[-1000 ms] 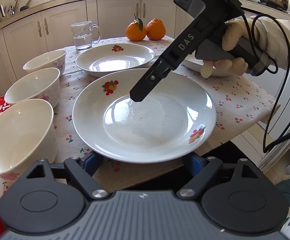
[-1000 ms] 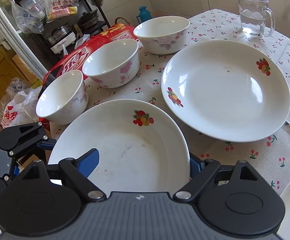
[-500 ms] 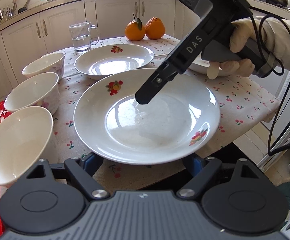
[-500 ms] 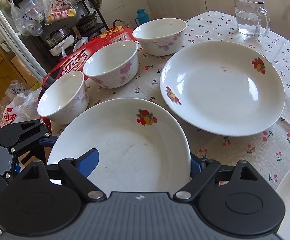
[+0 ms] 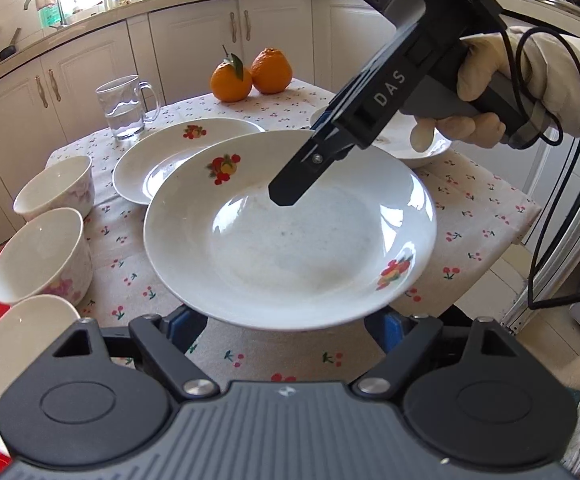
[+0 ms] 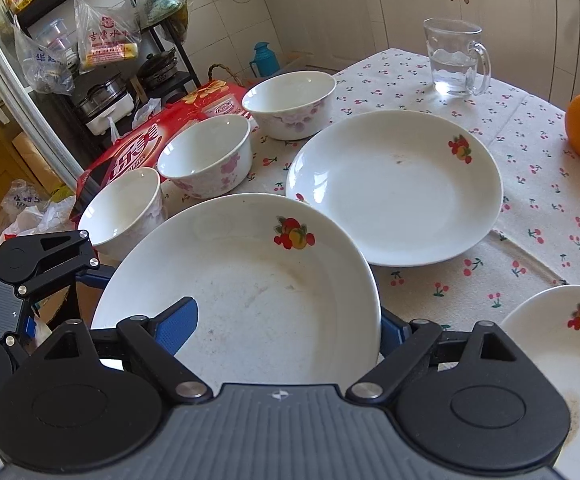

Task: Organize plates and bowls
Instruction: 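Lift the held plate with the right tool and carry it over the stained plate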

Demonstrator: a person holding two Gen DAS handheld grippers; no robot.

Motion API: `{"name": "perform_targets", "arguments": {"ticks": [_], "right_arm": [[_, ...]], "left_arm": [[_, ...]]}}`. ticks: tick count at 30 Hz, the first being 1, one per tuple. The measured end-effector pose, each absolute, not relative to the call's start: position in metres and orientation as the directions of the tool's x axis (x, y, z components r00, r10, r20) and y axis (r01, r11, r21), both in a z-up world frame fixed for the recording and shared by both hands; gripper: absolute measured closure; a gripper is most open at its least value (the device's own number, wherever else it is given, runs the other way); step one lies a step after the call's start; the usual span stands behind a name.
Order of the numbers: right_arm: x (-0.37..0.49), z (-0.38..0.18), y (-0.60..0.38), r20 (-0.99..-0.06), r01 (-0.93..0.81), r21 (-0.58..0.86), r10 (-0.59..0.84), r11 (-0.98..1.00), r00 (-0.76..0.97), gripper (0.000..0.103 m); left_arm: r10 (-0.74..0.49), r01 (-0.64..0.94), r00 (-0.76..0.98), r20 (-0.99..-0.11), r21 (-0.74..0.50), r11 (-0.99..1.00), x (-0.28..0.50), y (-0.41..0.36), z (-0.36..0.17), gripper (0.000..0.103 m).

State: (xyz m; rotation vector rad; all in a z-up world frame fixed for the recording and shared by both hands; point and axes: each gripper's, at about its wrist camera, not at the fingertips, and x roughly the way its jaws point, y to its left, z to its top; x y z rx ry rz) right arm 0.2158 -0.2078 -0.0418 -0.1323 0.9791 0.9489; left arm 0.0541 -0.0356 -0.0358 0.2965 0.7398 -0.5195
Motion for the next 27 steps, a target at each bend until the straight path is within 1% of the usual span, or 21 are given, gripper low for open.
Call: {"name": "perform_targets", "arguments": {"ticks": [13, 27], "right_arm": [[0.221, -0.024, -0.271, -0.747, -0.665, 0.246, 0.576, 0.705, 0.333, 0.010], [0.241, -0.026, -0.341, -0.760, -0.557, 0.188, 0.479, 0.809, 0.439, 0.010]], "left_arm": [[-0.443, 0.652, 0.552, -0.706, 0.035, 0.757, 0.087, -0.085, -0.025, 0.018], [-0.510, 0.740, 0.494, -0.704, 0.032, 0.672, 0.132, -0.147, -0.025, 0.018]]}}
